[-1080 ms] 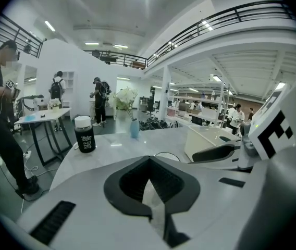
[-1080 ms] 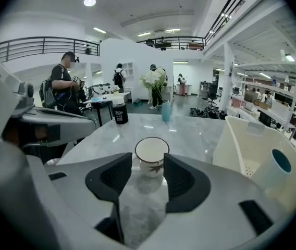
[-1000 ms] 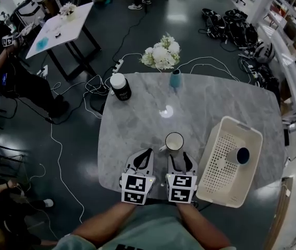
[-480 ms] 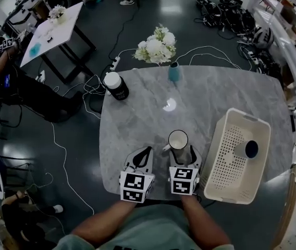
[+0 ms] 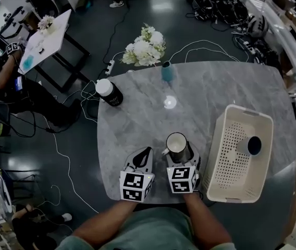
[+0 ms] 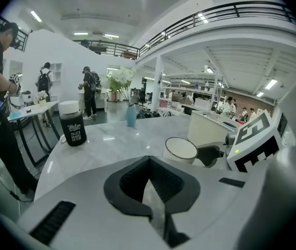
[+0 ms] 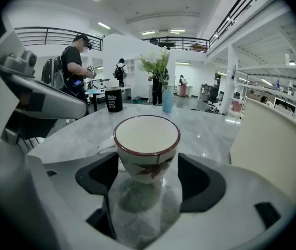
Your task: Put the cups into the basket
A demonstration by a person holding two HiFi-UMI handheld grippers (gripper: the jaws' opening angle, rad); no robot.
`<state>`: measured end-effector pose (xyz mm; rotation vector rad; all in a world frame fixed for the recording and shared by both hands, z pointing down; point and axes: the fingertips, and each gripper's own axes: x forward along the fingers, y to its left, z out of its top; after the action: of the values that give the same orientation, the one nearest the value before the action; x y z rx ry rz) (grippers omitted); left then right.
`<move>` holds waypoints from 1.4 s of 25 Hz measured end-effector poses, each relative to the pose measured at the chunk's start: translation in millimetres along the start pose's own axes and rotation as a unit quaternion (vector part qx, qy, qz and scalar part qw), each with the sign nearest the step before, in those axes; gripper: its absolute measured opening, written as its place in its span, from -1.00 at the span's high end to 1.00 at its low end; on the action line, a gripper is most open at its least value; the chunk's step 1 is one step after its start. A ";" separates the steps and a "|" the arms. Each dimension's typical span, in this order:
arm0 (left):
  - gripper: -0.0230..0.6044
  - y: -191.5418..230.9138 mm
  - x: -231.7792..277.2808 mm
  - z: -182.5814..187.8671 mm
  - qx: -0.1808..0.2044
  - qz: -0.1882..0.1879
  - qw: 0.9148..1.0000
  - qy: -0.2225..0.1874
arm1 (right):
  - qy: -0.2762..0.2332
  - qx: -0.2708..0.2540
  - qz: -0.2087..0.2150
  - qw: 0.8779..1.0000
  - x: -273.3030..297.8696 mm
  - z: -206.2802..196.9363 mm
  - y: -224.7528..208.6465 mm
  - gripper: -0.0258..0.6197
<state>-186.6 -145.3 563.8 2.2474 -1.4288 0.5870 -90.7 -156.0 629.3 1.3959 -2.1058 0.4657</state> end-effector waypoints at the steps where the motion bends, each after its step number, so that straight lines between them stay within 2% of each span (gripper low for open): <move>1: 0.90 1.1 2.1 -1.7 -0.001 -0.001 1.000 0.004 | -0.002 -0.004 0.005 1.000 2.0 0.8 1.1 -0.13; 14: 0.90 8.0 12.0 -9.1 -0.005 -0.006 1.000 0.015 | -0.029 -0.047 0.028 0.998 17.0 10.4 4.2 -0.21; 20: 0.90 11.7 10.1 -11.1 -0.007 -0.002 1.000 0.015 | -0.041 -0.051 0.036 0.997 18.9 12.6 3.3 -0.21; 27: 0.90 12.8 3.4 -5.2 -0.004 0.000 1.000 0.004 | -0.042 -0.033 0.030 0.998 13.3 14.7 6.2 -0.22; 35: 0.90 8.9 -7.9 4.7 -0.003 0.000 1.000 -0.007 | -0.068 -0.001 0.029 0.997 -14.7 36.0 15.0 -0.22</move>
<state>-197.1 -145.5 556.6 2.2509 -1.4361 0.5675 -109.6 -160.0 592.4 1.4043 -2.2604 0.4018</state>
